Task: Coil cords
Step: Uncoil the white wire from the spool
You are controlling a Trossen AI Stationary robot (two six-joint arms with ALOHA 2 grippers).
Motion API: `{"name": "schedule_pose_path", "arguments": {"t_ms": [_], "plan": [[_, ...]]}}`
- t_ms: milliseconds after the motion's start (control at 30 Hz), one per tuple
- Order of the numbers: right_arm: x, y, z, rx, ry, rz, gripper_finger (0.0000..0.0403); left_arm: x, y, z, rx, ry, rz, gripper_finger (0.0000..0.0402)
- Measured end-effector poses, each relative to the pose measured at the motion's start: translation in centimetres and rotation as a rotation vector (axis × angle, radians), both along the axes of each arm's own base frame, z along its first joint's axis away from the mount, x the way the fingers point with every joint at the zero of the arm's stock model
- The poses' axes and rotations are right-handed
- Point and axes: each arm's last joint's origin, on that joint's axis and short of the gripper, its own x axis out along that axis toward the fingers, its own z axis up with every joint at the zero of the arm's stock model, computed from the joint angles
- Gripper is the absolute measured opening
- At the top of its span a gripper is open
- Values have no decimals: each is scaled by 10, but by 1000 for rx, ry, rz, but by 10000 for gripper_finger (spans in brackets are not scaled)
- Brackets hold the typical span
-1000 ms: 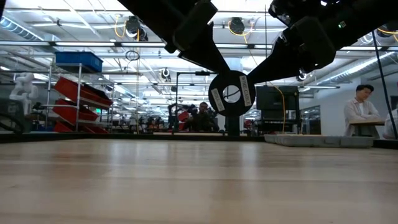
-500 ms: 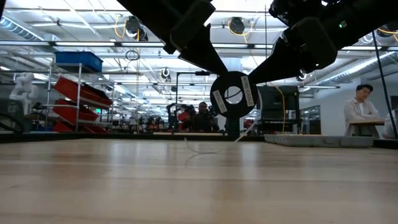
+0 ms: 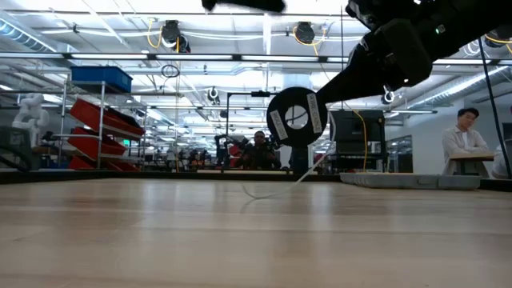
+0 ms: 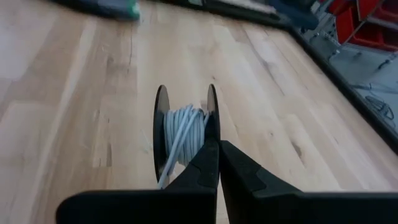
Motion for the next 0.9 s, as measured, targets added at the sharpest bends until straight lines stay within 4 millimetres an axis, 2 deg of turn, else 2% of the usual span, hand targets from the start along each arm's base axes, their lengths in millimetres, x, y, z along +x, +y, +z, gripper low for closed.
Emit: {"name": "schedule_pose_path", "arguments": {"t_ms": [133, 300, 500, 633, 767, 900], "plan": [[2, -4, 25, -13, -64, 9, 0, -17, -3, 26, -7, -68, -28, 29], [0, -10, 74, -33, -189, 15, 0, -40, -4, 54, 0, -150, -26, 29], [-20, -19, 136, -40, -340, 26, 0, -63, -6, 77, -14, -217, -58, 29], [-37, -25, 170, -12, -429, 22, 0, -73, -8, 87, -32, -254, -77, 29], [-52, -25, 196, 55, -527, 82, 0, -80, -14, 95, -65, -309, -101, 29], [-58, -18, 203, 86, -548, 154, 0, -84, -24, 100, -76, -357, -141, 29]]}}
